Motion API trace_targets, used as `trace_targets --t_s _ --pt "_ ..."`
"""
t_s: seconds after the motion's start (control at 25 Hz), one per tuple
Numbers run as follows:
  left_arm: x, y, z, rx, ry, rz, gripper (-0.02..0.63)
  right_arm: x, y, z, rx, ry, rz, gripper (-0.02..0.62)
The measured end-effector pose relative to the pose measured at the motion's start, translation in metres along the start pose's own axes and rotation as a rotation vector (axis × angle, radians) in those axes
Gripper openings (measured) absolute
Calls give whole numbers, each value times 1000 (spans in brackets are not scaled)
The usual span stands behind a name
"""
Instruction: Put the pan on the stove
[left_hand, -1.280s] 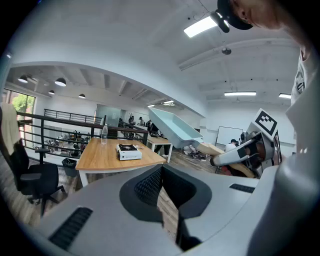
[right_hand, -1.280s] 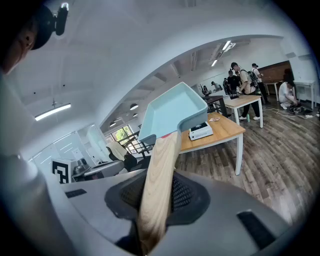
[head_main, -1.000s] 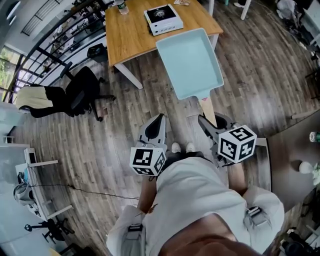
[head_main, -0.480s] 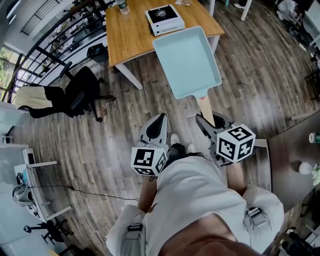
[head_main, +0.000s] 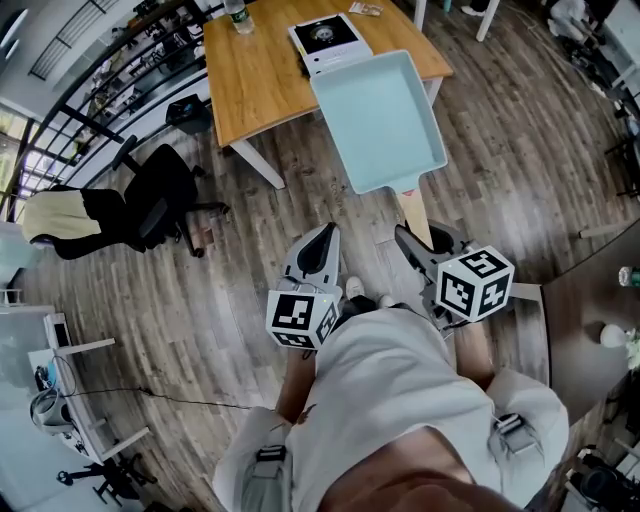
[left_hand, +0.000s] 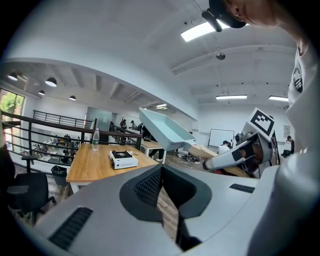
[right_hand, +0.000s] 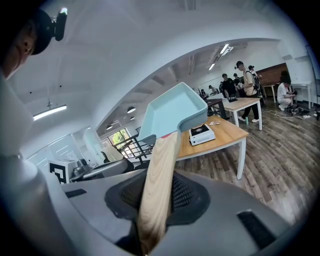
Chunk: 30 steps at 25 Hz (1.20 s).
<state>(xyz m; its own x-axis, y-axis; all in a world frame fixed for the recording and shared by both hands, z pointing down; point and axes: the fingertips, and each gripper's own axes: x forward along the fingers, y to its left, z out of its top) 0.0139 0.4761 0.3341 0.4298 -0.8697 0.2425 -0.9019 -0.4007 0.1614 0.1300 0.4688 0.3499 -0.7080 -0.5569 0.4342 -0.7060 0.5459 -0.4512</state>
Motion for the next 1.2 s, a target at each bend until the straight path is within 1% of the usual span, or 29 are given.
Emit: trace_targets --t_s 0.32,0.48,0.6,0.96,1.2 --pt "17 35 8 -9 -5 -40 18 31 1 19 13 -19 -41 101" --pt "29 43 12 -22 -5 -51 18 42 -6 29 25 -18 -62 101" --pt "41 47 15 -24 1 -57 18 49 -12 38 25 -13 -62 101" --pt "86 64 20 5 27 -5 18 79 -46 62 19 1 -12 101" --pt "122 67 30 6 30 21 18 93 -73 86 8 15 17 101"
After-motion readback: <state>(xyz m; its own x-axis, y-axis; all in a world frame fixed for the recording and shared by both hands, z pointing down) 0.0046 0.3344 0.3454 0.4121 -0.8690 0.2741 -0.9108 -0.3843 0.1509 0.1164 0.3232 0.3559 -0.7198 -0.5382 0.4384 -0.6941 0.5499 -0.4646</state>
